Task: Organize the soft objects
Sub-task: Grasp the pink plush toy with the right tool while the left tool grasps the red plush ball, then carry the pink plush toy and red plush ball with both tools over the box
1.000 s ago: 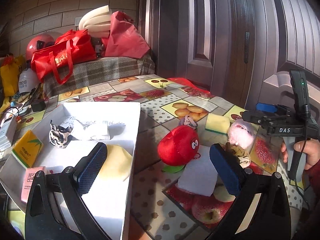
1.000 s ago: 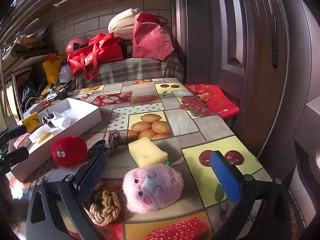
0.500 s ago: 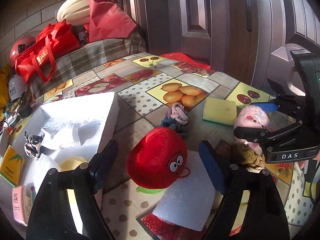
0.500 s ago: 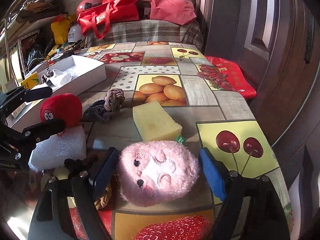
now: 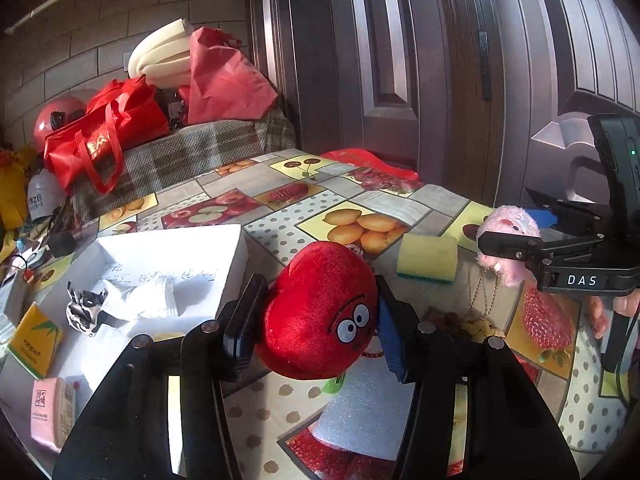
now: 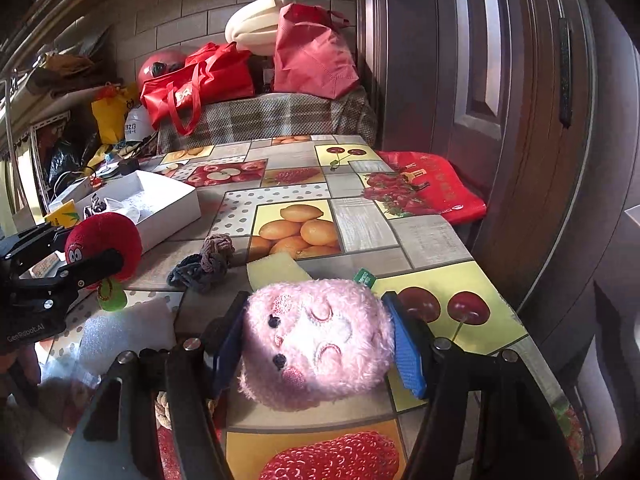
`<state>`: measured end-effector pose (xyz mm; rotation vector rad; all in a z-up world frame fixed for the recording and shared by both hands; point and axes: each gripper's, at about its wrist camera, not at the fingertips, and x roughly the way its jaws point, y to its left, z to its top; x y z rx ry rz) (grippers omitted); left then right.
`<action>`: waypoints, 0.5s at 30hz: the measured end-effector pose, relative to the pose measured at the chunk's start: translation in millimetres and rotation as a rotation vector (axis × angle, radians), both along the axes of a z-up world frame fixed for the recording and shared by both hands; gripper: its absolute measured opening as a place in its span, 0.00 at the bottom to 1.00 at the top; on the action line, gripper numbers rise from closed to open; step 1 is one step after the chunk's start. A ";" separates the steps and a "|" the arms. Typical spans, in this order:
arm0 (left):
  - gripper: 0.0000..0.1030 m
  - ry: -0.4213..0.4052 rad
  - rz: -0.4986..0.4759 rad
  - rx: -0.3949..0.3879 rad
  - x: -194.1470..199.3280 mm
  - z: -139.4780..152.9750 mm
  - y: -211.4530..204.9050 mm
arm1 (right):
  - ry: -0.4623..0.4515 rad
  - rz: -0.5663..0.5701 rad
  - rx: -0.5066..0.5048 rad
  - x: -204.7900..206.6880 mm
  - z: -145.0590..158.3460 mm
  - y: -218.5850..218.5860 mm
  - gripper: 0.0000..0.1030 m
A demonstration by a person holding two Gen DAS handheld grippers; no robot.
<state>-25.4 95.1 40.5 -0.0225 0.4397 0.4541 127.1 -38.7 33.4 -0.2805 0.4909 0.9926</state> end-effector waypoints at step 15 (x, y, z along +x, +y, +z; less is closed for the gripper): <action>0.50 -0.137 0.054 -0.001 -68.1 8.0 6.6 | -0.093 -0.020 0.127 -22.3 14.2 -6.9 0.63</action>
